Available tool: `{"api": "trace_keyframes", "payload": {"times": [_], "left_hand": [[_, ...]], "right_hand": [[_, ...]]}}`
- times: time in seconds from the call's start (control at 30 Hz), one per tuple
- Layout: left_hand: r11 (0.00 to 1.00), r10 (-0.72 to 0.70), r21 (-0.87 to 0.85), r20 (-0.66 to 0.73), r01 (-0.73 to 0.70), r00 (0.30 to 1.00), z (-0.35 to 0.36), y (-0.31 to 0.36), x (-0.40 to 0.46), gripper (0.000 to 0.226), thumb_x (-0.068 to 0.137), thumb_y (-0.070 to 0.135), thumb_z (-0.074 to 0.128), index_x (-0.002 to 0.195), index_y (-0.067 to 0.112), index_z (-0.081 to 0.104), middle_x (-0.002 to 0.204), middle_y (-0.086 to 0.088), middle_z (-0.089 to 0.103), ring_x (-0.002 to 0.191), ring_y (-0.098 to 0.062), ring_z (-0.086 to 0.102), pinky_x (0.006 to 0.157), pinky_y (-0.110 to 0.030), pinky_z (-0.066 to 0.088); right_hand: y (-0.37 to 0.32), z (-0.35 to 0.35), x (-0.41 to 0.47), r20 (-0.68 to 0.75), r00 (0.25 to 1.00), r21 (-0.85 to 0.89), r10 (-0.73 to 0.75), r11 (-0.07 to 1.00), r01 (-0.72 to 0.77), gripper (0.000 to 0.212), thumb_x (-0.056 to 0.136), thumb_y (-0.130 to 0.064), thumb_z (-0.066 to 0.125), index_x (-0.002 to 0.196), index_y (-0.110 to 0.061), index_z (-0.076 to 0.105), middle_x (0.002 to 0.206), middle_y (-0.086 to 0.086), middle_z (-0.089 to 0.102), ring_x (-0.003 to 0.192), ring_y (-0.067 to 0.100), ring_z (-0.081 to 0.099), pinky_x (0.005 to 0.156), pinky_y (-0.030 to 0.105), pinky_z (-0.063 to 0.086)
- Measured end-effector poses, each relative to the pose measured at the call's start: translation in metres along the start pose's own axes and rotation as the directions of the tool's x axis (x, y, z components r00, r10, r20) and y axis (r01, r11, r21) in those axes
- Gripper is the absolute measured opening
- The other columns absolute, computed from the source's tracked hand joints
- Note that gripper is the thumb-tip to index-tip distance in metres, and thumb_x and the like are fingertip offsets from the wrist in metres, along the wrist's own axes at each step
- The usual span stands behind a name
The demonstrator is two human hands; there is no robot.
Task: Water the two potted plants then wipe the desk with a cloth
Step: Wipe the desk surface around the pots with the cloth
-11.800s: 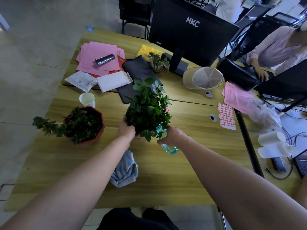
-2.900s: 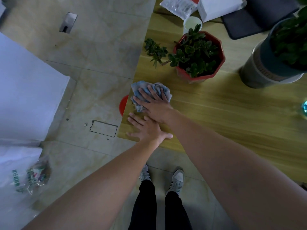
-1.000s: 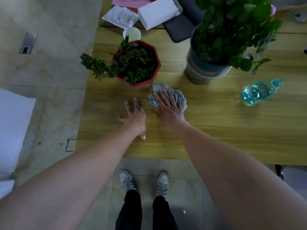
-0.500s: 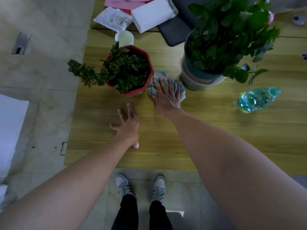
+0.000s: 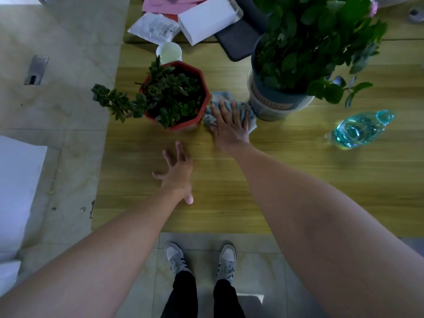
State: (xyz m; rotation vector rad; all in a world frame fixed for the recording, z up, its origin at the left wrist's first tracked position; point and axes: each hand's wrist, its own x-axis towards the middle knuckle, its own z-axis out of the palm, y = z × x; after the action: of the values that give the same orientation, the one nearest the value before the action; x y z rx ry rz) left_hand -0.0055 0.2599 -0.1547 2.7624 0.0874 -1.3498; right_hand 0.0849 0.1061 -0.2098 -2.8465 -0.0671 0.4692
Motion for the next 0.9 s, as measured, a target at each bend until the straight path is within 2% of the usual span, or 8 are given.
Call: {"api": "trace_keyframes", "payload": {"times": [0.3,0.47,0.67,0.8,0.9], "left_hand": [[1.000,-0.004,0.030,-0.016,0.004,1.000,0.001,0.000,0.001,0.139,0.056,0.016,0.096,0.158,0.012,0.001,0.155,0.001,-0.043,0.146,-0.039,-0.029,0.103,-0.082,0.015],[0.999,0.032,0.042,-0.068,-0.029,0.997,0.002,-0.003,-0.008,0.131,0.055,0.021,0.096,0.155,0.008,0.014,0.160,-0.001,-0.035,0.149,-0.040,-0.021,0.103,-0.081,0.021],[0.998,0.030,0.056,-0.101,-0.025,0.994,0.005,0.000,-0.021,0.138,0.060,0.018,0.094,0.158,0.009,-0.004,0.161,-0.012,-0.029,0.151,-0.038,-0.013,0.108,-0.074,0.024],[0.990,0.120,0.080,-0.059,-0.115,0.991,0.006,0.022,-0.024,0.142,0.066,0.024,0.091,0.157,0.017,-0.018,0.158,-0.009,-0.037,0.149,-0.036,-0.022,0.113,-0.071,0.018],[0.972,0.204,0.130,-0.034,-0.198,0.978,0.004,0.052,-0.022,0.142,0.067,0.026,0.090,0.156,0.022,-0.020,0.157,-0.007,-0.040,0.148,-0.037,-0.025,0.114,-0.072,0.014]], "right_hand": [[0.003,0.016,-0.036,-0.039,0.999,0.039,-0.029,0.999,0.031,0.059,0.105,-0.047,0.020,0.158,-0.035,-0.001,0.166,-0.009,-0.011,0.150,0.021,-0.022,0.118,0.053,-0.015],[0.012,0.021,-0.064,-0.043,0.998,0.033,-0.039,0.999,0.040,0.060,0.104,-0.047,0.022,0.158,-0.035,0.000,0.166,-0.009,-0.009,0.151,0.020,-0.019,0.119,0.051,-0.014],[0.038,0.031,-0.105,-0.118,0.993,0.078,-0.013,0.997,0.022,0.060,0.103,-0.049,0.027,0.158,-0.037,0.006,0.166,-0.012,-0.001,0.152,0.017,-0.013,0.120,0.051,-0.008],[0.061,0.032,-0.130,-0.126,0.991,0.096,0.038,0.995,-0.026,0.060,0.103,-0.049,0.026,0.158,-0.037,0.003,0.166,-0.012,-0.003,0.152,0.017,-0.015,0.121,0.050,-0.010],[0.077,0.032,-0.141,-0.136,0.987,0.114,0.085,0.991,-0.069,0.060,0.104,-0.048,0.027,0.158,-0.038,0.002,0.166,-0.013,-0.004,0.151,0.016,-0.017,0.119,0.047,-0.014]]}}
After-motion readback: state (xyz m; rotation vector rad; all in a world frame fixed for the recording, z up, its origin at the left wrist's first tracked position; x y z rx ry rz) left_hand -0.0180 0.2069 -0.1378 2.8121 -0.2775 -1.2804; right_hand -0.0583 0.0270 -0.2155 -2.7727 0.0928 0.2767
